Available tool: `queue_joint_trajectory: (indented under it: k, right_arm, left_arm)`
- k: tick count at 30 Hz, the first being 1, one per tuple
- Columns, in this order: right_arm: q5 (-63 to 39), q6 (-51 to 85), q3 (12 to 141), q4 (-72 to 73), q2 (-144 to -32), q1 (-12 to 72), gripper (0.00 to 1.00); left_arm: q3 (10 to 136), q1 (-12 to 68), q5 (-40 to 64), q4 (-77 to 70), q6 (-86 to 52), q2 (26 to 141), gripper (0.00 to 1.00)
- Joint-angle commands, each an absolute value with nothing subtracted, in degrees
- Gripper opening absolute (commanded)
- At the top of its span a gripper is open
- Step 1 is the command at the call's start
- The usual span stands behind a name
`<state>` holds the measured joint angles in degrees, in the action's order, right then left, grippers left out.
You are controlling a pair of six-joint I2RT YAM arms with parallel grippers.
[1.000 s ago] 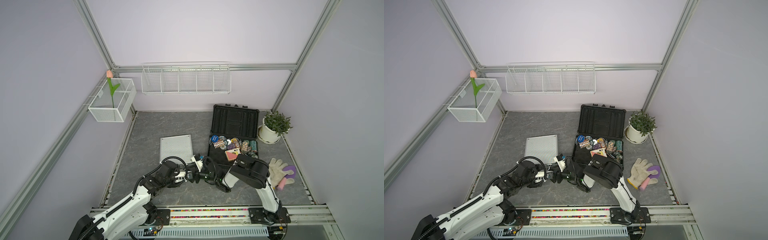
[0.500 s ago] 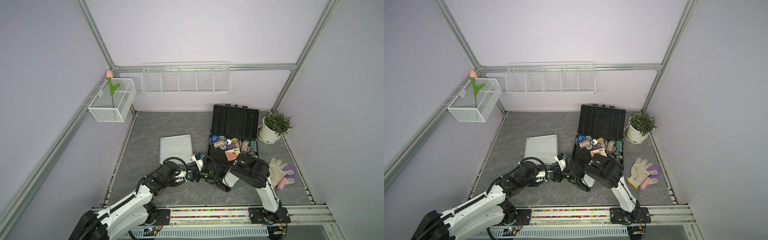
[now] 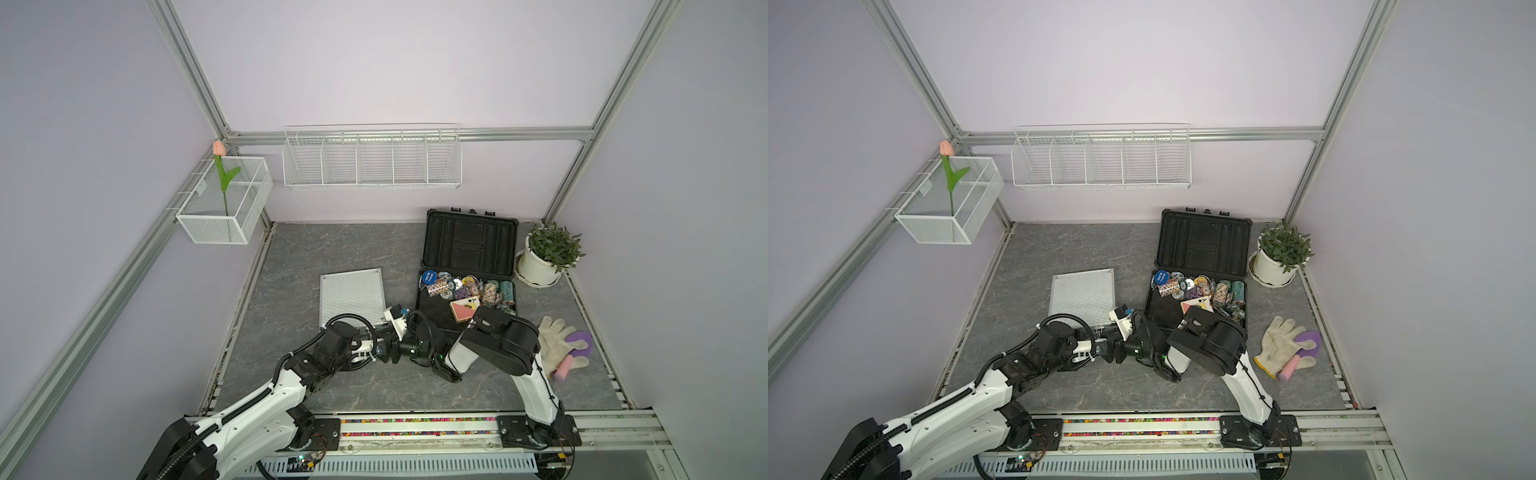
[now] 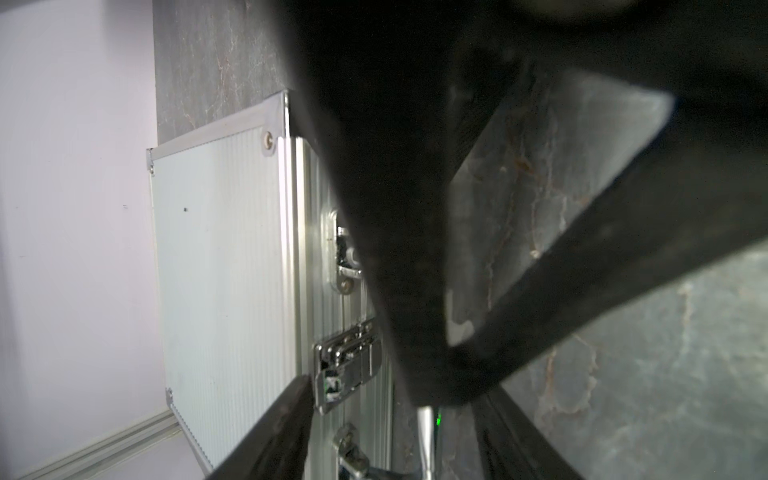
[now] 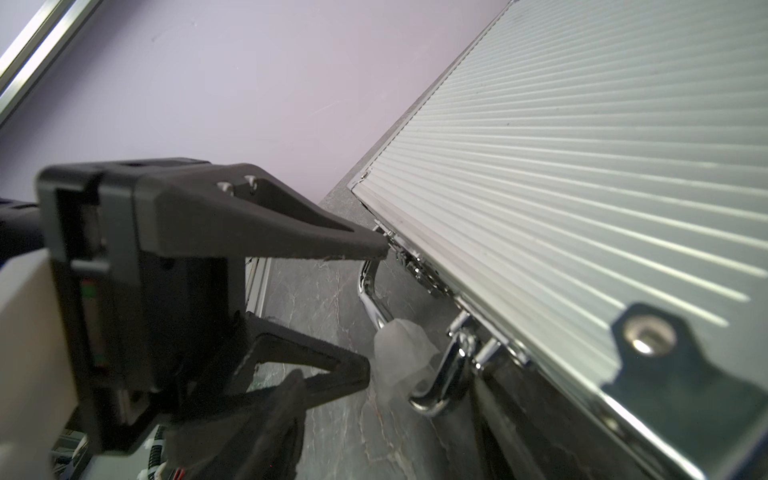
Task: Open the poker set cases
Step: Adjust the poker set case at the center of the board.
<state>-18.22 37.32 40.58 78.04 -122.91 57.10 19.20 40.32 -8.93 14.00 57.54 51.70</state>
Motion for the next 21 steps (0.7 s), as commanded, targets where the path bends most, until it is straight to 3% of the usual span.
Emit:
queue_joint_trajectory:
  k: [1, 21]
  right_arm:
    - [-21.14, 37.53, 42.45, 82.16, -121.72, 57.34, 0.65]
    - [-23.51, 38.36, 42.31, 82.18, -119.66, 57.3, 0.63]
  left_arm:
    - [18.61, 40.78, -7.67, 14.59, 58.18, 52.05, 0.68]
    - [18.02, 41.22, -9.0, 13.15, 58.11, 53.57, 0.61]
